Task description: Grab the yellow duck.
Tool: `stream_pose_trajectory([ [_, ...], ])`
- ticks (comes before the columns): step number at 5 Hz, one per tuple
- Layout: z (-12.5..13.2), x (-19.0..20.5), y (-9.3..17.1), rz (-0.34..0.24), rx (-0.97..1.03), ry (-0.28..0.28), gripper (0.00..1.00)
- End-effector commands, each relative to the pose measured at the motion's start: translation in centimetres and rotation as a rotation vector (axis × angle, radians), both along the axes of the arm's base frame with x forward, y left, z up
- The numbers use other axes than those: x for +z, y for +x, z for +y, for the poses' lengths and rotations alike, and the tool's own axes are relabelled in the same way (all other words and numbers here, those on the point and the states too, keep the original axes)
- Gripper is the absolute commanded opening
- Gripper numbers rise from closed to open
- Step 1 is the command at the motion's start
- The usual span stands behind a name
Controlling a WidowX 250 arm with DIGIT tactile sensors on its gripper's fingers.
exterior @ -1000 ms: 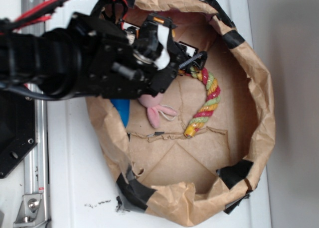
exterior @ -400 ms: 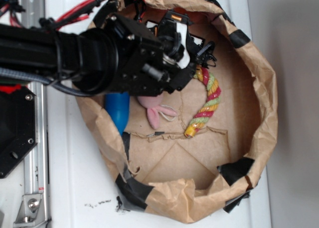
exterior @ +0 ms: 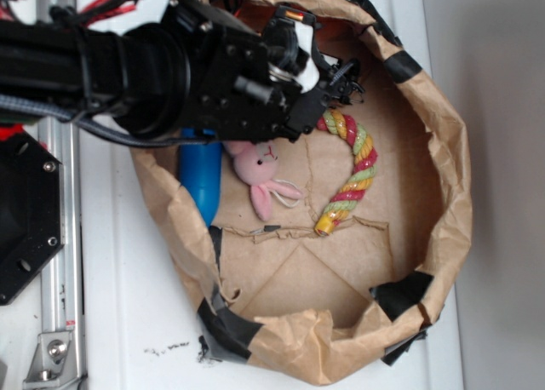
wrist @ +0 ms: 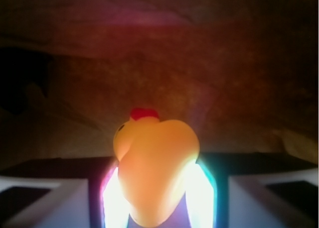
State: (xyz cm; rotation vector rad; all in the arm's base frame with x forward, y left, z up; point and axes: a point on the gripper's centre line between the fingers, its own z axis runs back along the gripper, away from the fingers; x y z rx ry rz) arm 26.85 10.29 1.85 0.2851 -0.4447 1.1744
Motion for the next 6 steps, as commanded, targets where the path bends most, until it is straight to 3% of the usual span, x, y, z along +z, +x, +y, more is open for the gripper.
stream_pose_trajectory([
  [1, -0.3, 8.2, 0.5, -0.134, -0.34, -0.136, 0.0],
  [2, -3.4, 13.0, 1.4, 0.017, -0.565, -0.256, 0.0],
  [3, -6.9, 15.4, 1.1, 0.189, -0.69, -0.246, 0.0],
  [4, -8.5, 14.5, 0.6, 0.242, -0.824, -0.184, 0.0],
  [5, -9.2, 14.2, 0.2, 0.237, -0.891, -0.16, 0.0],
  [6, -8.4, 14.5, 0.3, 0.224, -0.889, -0.181, 0.0],
])
